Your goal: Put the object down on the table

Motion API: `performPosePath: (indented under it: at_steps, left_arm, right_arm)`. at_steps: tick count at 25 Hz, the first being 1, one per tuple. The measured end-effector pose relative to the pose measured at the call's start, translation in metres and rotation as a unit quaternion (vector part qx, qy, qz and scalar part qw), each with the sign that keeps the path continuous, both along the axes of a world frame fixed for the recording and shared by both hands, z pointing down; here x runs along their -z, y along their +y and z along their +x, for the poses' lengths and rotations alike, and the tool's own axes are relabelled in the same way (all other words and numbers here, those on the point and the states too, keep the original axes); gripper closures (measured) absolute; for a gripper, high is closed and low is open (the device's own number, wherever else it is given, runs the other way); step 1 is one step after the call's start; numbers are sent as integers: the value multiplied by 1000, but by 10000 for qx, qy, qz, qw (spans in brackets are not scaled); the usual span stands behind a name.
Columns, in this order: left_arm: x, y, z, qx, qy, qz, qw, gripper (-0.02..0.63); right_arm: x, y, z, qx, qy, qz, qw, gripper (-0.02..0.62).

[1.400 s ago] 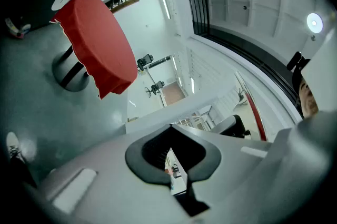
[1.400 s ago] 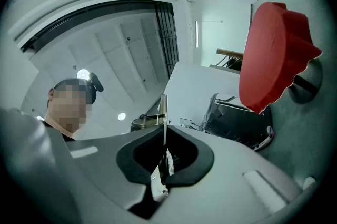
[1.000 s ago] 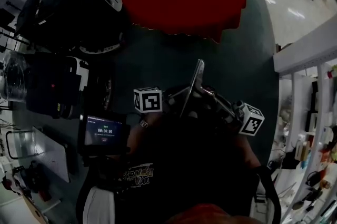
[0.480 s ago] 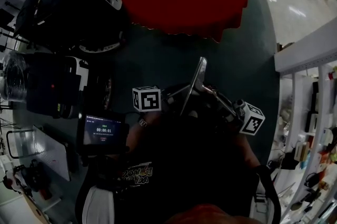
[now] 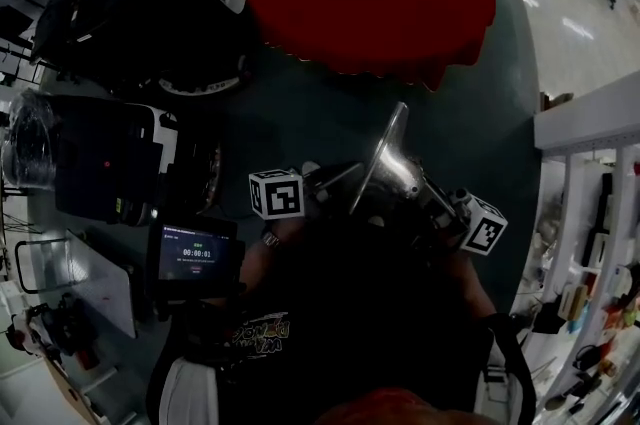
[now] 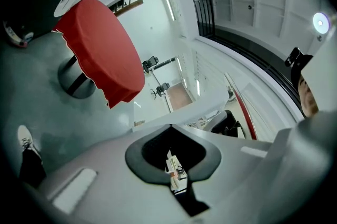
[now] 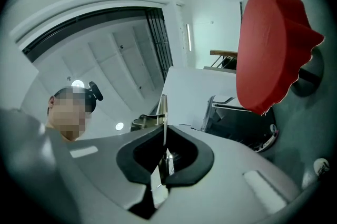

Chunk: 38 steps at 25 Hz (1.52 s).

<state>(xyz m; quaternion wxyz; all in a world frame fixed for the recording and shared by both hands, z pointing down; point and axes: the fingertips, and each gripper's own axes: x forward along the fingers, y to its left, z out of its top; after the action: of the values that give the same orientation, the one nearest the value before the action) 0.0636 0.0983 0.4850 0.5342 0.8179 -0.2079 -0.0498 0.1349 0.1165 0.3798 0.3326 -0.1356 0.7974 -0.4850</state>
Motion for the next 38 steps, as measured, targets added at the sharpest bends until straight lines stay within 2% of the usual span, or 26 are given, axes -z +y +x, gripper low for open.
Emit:
performPosePath:
  at_steps: [4, 7, 10, 12, 14, 18, 21, 24, 28, 30, 32, 35, 38]
  left_arm:
    - [6, -58, -32, 43, 230, 38, 9997, 591]
    - [17, -102, -54, -100, 331, 177, 9992, 591]
    - [28, -136, -84, -174, 239, 414, 9987, 591]
    - [28, -154, -116, -58, 123, 474, 9988, 591]
    - [26, -169, -143, 178, 136, 439, 9988, 591]
    - [31, -176, -162, 413, 270, 496, 9975, 591]
    - [37, -189, -179, 408, 323, 673, 9964, 591]
    - [39, -199, -179, 377, 400, 711, 9960, 591]
    - [47, -227, -186, 722, 166, 783, 9942, 591]
    - [51, -240, -189, 945, 6, 820, 9921, 591]
    - [50, -253, -194, 1222, -94, 774, 9894, 591]
    - [45, -269, -196, 1601, -116, 607, 9852, 591]
    - [39, -276, -197, 1928, -120, 406, 9803, 591]
  right_arm:
    - [9, -57, -29, -172, 73, 9, 9998, 589]
    - [26, -100, -54, -341, 85, 132, 9993, 589]
    - [31, -145, -70, -586, 108, 228, 9980, 589]
    - [27, -182, -80, -786, 119, 169, 9967, 589]
    - [16, -220, -82, -999, 147, 21, 9949, 589]
    - [-23, -283, -61, -1359, 568, -344, 9885, 589]
    - [-80, -353, -55, -1536, 1023, -868, 9790, 589]
    - [-158, -420, -42, -1746, 1544, -1658, 9582, 589]
    - [-241, -490, -26, -1910, 1512, -2657, 9328, 589]
    - [-267, -515, -23, -1920, 1658, -2976, 9204, 589]
    - [-284, -540, -22, -1921, 1599, -3238, 9125, 589]
    - [-302, -571, -24, -1855, 1423, -3485, 9077, 589]
    - [-321, -588, -27, -1711, 1503, -3644, 9030, 589]
